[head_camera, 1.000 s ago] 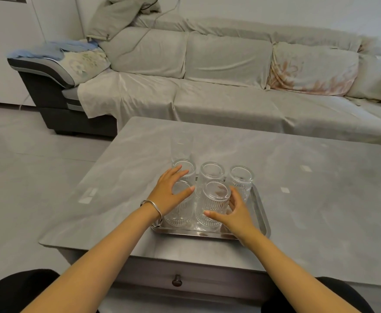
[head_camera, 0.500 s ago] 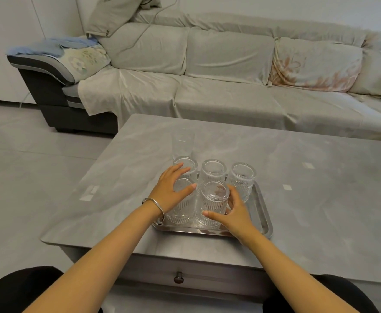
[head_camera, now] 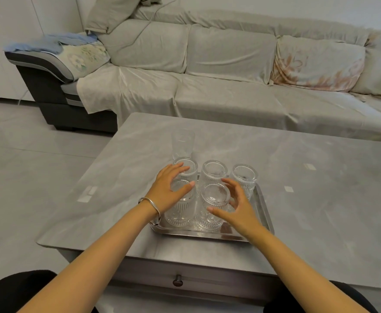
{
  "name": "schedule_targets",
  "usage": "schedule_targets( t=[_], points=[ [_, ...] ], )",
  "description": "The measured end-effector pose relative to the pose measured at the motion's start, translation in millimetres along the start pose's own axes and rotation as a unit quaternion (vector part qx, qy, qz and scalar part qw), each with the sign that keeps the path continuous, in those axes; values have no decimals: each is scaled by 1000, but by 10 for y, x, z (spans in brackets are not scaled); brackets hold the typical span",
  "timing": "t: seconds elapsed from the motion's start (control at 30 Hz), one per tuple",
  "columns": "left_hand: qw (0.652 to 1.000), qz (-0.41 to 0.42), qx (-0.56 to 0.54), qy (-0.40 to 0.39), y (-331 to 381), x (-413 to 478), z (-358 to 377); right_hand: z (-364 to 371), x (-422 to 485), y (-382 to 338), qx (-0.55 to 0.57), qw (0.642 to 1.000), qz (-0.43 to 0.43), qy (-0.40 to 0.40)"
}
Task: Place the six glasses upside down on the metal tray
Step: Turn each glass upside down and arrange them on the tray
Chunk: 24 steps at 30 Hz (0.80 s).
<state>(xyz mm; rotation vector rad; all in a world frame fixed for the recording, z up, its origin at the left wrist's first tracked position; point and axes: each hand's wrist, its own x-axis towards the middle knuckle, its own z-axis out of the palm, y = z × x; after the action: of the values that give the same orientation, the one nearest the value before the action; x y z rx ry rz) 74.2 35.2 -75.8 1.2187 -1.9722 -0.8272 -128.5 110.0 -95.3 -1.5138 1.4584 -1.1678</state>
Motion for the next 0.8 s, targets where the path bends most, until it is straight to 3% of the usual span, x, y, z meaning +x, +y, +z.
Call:
schedule_targets(
  t=[0.37,0.8],
  points=[
    [997,-8,-11,79,-83,676,-457,-419,862,-648,-43,996,-75,0],
    [995,-92,-26,43,-420,1655,-136,-415,1631,-142,-138,987,-18,-78]
  ],
)
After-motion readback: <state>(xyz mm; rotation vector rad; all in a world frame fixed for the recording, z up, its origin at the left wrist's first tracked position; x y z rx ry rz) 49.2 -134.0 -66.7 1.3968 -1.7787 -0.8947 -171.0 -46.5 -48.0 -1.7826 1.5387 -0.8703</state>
